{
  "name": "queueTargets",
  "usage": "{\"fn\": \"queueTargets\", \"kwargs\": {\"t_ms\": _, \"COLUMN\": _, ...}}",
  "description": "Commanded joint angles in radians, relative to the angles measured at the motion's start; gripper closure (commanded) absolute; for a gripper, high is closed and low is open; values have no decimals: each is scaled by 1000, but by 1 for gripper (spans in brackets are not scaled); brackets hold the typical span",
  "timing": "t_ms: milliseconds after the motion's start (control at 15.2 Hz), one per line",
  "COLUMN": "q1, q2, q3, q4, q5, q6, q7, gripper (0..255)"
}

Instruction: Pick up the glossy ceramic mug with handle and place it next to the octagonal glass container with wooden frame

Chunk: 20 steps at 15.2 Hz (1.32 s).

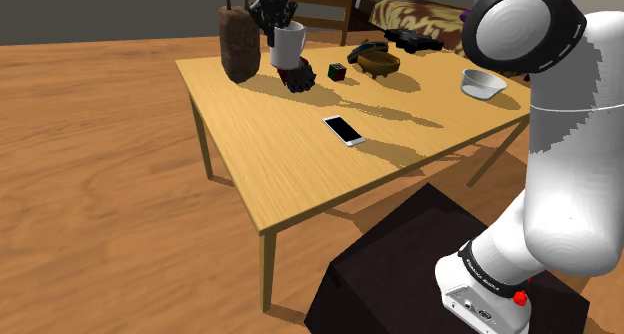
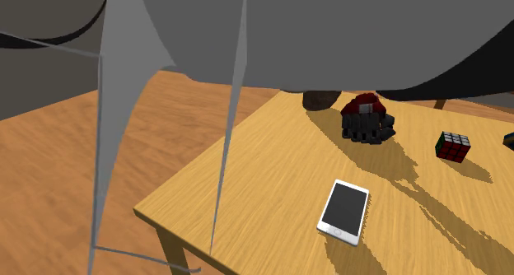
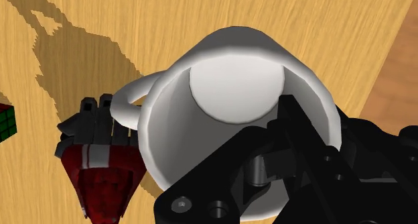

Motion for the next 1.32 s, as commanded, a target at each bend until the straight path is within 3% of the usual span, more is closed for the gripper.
{"fn": "queueTargets", "kwargs": {"t_ms": 0, "q1": 6, "q2": 11, "q3": -1, "q4": 49, "q5": -2, "q6": -37, "q7": -2, "gripper": 255}}
{"fn": "queueTargets", "kwargs": {"t_ms": 132, "q1": 10, "q2": 26, "q3": -2, "q4": 90, "q5": -4, "q6": -63, "q7": -3, "gripper": 255}}
{"fn": "queueTargets", "kwargs": {"t_ms": 330, "q1": -56, "q2": -75, "q3": -7, "q4": -75, "q5": 14, "q6": 3, "q7": -55, "gripper": 255}}
{"fn": "queueTargets", "kwargs": {"t_ms": 594, "q1": -132, "q2": -166, "q3": -24, "q4": -216, "q5": 33, "q6": 58, "q7": -132, "gripper": 255}}
{"fn": "queueTargets", "kwargs": {"t_ms": 1254, "q1": -292, "q2": -283, "q3": -88, "q4": -387, "q5": 66, "q6": 127, "q7": -342, "gripper": 255}}
